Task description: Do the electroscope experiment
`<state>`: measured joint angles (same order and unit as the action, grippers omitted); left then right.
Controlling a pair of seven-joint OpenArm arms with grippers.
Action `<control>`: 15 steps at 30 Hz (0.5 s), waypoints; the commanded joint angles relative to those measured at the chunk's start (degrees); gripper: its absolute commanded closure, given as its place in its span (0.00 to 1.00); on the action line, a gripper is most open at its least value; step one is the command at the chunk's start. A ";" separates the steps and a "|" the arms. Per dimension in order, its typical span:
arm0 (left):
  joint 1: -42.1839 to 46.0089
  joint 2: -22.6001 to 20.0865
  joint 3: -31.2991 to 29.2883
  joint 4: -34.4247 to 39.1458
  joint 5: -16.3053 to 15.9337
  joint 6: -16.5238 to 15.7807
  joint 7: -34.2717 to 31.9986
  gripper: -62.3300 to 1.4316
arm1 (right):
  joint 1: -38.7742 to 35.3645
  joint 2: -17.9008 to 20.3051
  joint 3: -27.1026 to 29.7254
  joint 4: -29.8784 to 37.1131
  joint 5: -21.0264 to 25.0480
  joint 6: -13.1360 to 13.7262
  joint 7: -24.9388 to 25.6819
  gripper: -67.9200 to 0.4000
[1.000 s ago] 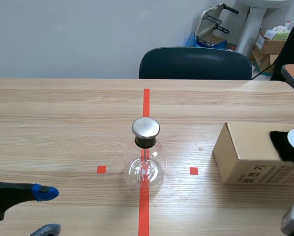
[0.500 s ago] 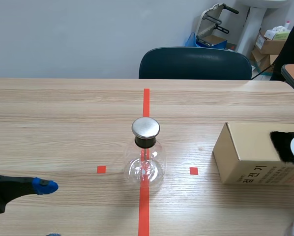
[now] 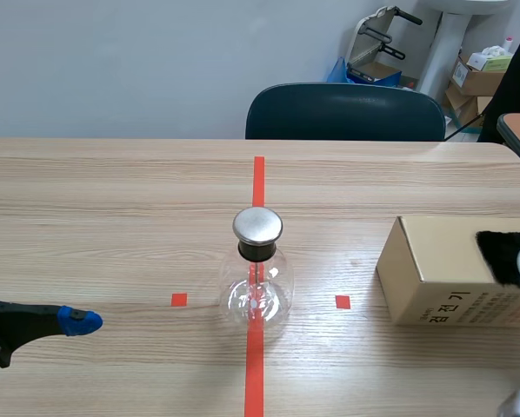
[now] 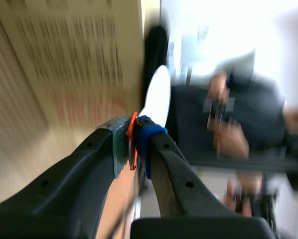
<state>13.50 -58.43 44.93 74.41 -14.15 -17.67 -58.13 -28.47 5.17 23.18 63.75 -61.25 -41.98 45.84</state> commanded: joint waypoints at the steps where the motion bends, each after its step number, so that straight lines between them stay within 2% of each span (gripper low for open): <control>1: 0.00 -0.33 -0.37 1.46 -0.17 -0.11 -0.79 0.11 | -0.11 0.48 -0.22 0.68 -0.04 -2.88 4.85 0.98; 3: 0.00 -0.33 -0.37 1.46 -0.17 -0.11 -0.79 0.11 | -0.11 0.28 -0.68 0.68 -0.02 -2.88 9.16 0.98; 5: 0.00 -0.33 -0.37 1.40 -0.17 -0.11 -0.79 0.11 | -0.13 -0.09 -0.74 0.68 0.02 -2.88 8.87 0.98; 6: 0.00 -0.33 -0.37 1.40 -0.17 -0.11 -0.79 0.11 | -0.24 -0.17 -0.74 0.68 0.04 -2.88 6.08 0.98; 9: 0.00 -0.33 -0.37 1.40 -0.17 -0.11 -0.76 0.11 | -0.28 -0.61 -0.63 0.61 0.15 -2.88 -6.47 0.98; 10: 0.00 -0.33 -0.37 1.40 -0.17 -0.11 -0.76 0.11 | -0.28 -0.63 -0.63 0.50 0.09 -2.88 -9.57 0.98; 11: 0.00 -0.33 -0.37 1.40 -0.17 -0.11 -0.76 0.11 | -0.28 -0.66 -0.63 0.42 0.00 -2.88 -10.60 0.98; 13: 0.00 -0.33 -0.37 1.40 -0.17 -0.11 -0.76 0.11 | -0.28 -0.59 -0.66 0.39 -0.13 -2.88 -7.52 0.98; 15: 0.00 -0.33 -0.37 1.40 -0.17 -0.11 -0.76 0.11 | -0.26 -0.59 -0.76 0.39 -0.13 -2.88 0.20 0.98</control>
<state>13.50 -58.43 44.93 74.41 -14.15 -17.67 -58.13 -28.58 4.29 22.48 63.72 -61.10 -42.06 43.90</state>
